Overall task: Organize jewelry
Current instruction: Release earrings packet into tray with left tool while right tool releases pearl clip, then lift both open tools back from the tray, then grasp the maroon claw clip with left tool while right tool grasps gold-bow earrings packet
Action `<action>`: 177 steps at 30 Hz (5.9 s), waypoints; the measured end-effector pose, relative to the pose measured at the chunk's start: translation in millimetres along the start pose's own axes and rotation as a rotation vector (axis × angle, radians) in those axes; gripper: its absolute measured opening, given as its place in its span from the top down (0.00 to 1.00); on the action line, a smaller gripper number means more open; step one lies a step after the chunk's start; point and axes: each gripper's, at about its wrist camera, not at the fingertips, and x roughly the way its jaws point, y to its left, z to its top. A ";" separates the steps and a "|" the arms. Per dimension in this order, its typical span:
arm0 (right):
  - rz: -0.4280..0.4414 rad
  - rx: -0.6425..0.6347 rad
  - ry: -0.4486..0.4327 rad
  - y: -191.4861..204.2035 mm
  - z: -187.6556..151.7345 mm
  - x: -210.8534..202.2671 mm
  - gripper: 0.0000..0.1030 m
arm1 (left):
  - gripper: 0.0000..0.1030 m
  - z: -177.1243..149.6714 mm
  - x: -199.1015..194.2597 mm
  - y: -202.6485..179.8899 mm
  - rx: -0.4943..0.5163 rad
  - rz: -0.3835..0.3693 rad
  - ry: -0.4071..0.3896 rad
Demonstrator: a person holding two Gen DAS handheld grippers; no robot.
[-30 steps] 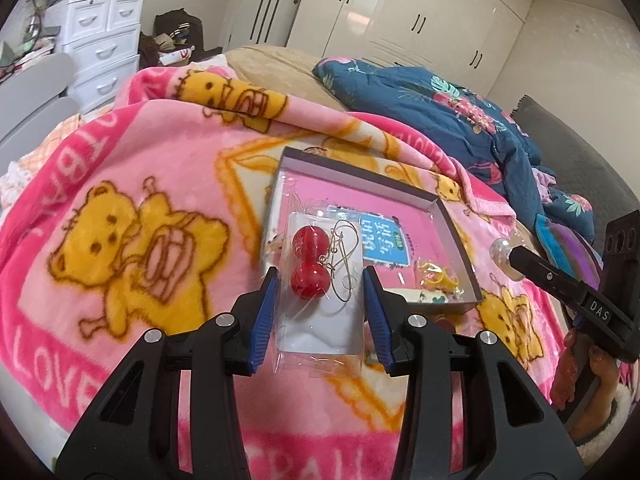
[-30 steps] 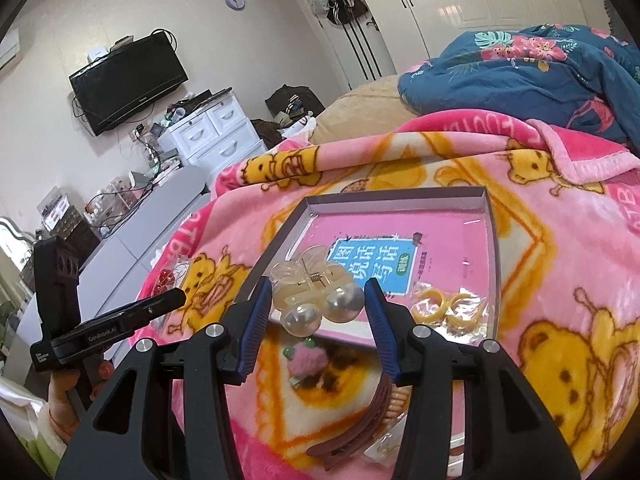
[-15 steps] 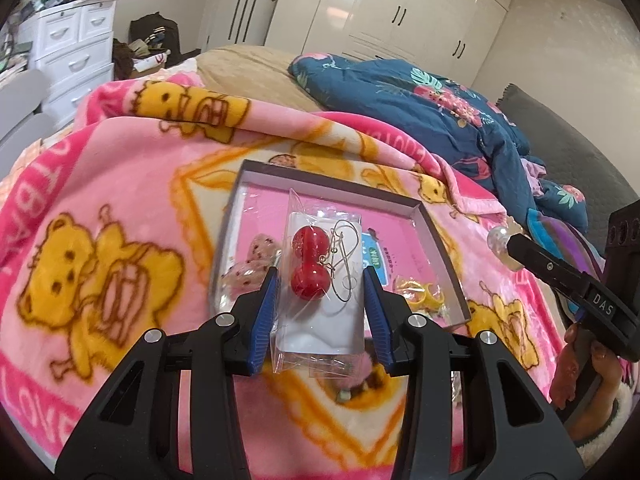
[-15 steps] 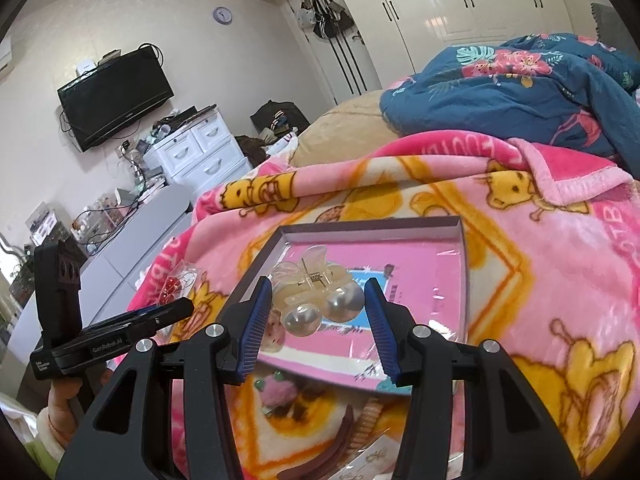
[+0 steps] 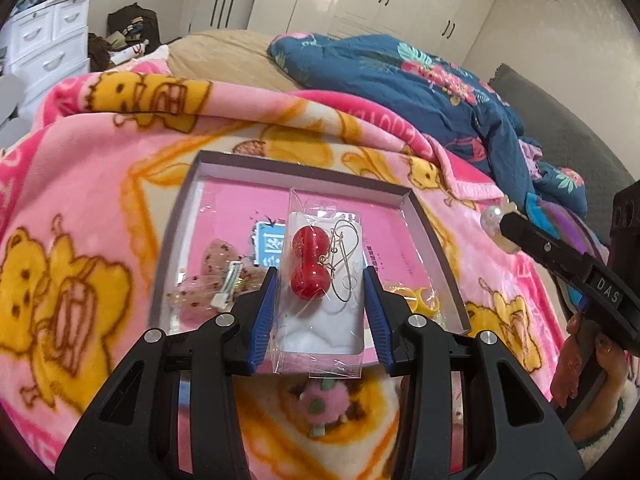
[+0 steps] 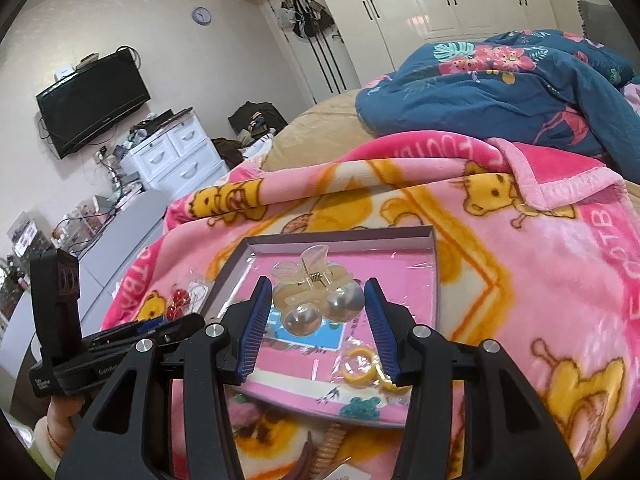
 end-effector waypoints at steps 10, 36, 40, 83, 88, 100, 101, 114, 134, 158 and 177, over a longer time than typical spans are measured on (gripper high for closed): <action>-0.051 0.041 0.057 -24.1 -5.8 30.6 0.55 | 0.67 -3.7 38.0 -4.4 0.009 -0.005 0.056; -0.129 0.039 0.179 -35.6 -33.0 76.2 0.54 | 0.48 -9.0 0.0 26.4 -0.058 0.032 -0.011; -0.127 0.046 0.174 -36.3 -33.4 75.3 0.54 | 0.48 -10.2 -9.2 38.6 -0.094 0.043 -0.020; 0.004 -0.015 -0.023 11.0 -32.2 -79.4 0.18 | 0.10 -26.2 -128.3 32.8 -0.134 0.049 -0.188; 0.017 -0.034 -0.024 19.4 -36.7 -88.9 0.17 | 0.09 -30.2 -140.4 29.7 -0.122 0.047 -0.202; 0.054 -0.080 -0.003 34.2 -56.2 -106.6 0.15 | 0.09 -45.5 -155.3 17.8 -0.077 0.048 -0.190; 0.055 -0.079 -0.001 34.5 -57.3 -107.0 0.15 | 0.09 -46.8 -155.4 16.7 -0.073 0.050 -0.188; 0.072 -0.070 0.058 33.5 -78.1 -108.8 0.15 | 0.09 -67.2 -142.8 -1.0 -0.008 0.057 -0.125; 0.068 -0.010 0.142 8.3 -102.0 -99.4 0.15 | 0.09 -105.1 -93.3 -35.7 0.117 0.051 0.026; 0.145 0.200 0.391 -31.5 -93.9 -9.1 0.35 | 0.28 -143.3 -12.4 -79.4 0.309 0.032 0.179; 0.091 0.119 0.553 -29.4 -101.9 16.1 0.38 | 0.82 -140.0 12.2 -56.9 0.261 0.031 0.208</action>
